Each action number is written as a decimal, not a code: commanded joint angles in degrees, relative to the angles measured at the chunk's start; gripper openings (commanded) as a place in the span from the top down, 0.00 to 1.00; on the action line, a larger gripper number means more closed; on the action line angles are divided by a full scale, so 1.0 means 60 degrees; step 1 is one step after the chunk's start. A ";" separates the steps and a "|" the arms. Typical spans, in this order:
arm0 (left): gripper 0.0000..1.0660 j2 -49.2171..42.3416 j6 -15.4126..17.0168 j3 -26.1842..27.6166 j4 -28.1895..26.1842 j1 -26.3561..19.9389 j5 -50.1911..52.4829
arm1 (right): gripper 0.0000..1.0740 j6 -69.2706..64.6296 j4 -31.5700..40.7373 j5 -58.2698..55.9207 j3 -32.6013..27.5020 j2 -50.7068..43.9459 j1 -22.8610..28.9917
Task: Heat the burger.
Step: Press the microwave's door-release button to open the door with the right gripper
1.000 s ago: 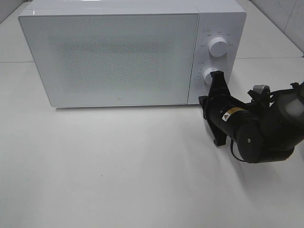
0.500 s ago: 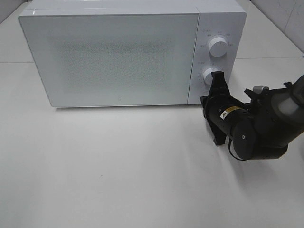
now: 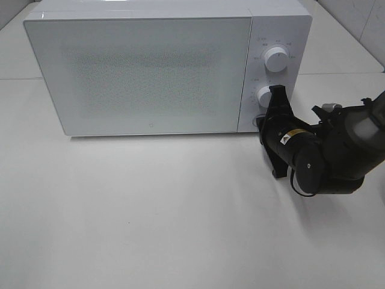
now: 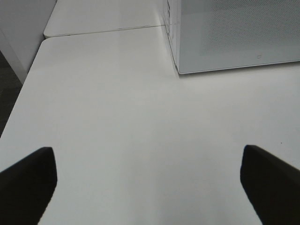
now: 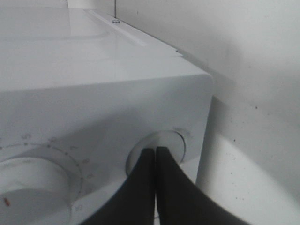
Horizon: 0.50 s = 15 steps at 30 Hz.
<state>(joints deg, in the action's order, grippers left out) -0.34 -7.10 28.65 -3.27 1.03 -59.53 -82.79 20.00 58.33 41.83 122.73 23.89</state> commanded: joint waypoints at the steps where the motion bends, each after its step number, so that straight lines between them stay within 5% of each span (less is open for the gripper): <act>1: 0.06 -0.0181 0.0019 -0.0010 -0.0010 0.0067 0.0038 | 1.00 0.0201 -0.0153 0.0134 0.0210 0.0019 -0.0067; 15: 0.06 -0.0181 0.0019 -0.0010 -0.0010 0.0067 0.0038 | 1.00 0.0210 -0.0162 0.0477 0.0497 0.0067 -0.0086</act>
<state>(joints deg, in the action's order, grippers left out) -0.34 -7.10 28.65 -3.27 1.03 -59.53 -82.79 19.25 57.47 42.91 122.90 23.72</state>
